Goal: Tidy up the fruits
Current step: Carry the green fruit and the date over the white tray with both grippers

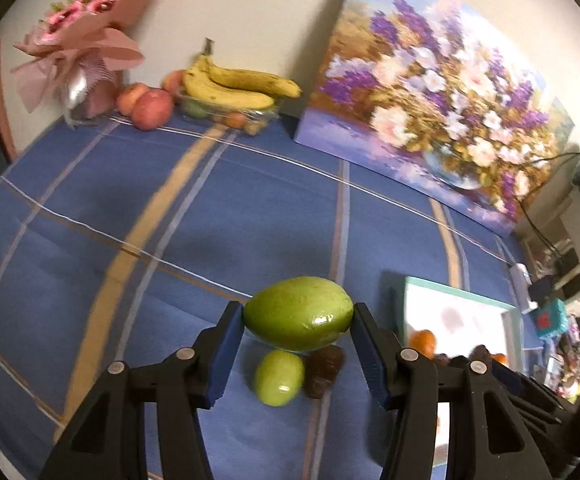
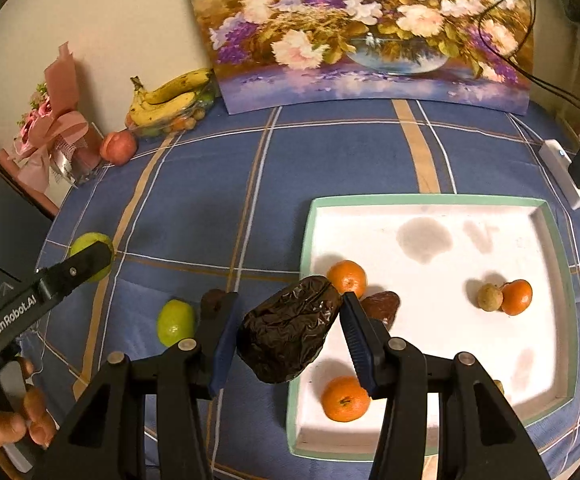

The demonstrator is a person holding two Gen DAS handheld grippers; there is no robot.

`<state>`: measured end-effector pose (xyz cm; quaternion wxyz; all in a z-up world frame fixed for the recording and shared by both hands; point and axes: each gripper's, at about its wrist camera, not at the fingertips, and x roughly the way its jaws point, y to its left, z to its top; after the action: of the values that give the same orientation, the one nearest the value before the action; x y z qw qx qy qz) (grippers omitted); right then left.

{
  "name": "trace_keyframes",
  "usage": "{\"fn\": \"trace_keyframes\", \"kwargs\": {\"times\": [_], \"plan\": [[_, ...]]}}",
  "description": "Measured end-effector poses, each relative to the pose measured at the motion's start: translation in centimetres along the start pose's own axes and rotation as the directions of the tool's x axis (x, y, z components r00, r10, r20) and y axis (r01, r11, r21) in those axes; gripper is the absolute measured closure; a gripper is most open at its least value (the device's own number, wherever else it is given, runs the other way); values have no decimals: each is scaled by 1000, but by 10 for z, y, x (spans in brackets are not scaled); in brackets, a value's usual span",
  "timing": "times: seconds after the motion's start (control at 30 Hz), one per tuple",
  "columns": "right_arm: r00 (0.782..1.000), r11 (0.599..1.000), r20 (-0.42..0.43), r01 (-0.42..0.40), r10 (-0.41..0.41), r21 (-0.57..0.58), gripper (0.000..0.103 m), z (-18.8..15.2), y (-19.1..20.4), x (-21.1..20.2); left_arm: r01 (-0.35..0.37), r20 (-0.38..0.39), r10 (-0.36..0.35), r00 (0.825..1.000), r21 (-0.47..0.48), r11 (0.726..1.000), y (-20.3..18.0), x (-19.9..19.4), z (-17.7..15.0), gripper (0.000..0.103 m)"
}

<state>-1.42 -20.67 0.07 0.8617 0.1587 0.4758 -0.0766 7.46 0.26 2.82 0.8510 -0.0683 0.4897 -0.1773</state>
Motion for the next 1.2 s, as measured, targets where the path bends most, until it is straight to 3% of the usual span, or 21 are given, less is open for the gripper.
{"fn": "trace_keyframes", "kwargs": {"times": [0.37,0.67,1.2], "plan": [[997,990,19,79,-81,118,51,3,-61,-13,81,-64,-73,995,135,987,-63,18,-25,45],[989,971,30,135,-144,196,51,1,-107,-30,125,-124,-95,988,269,955,-115,30,-52,45],[985,958,24,160,-170,238,51,-10,-135,-40,138,-198,-66,978,374,917,-146,53,-81,45]]}}
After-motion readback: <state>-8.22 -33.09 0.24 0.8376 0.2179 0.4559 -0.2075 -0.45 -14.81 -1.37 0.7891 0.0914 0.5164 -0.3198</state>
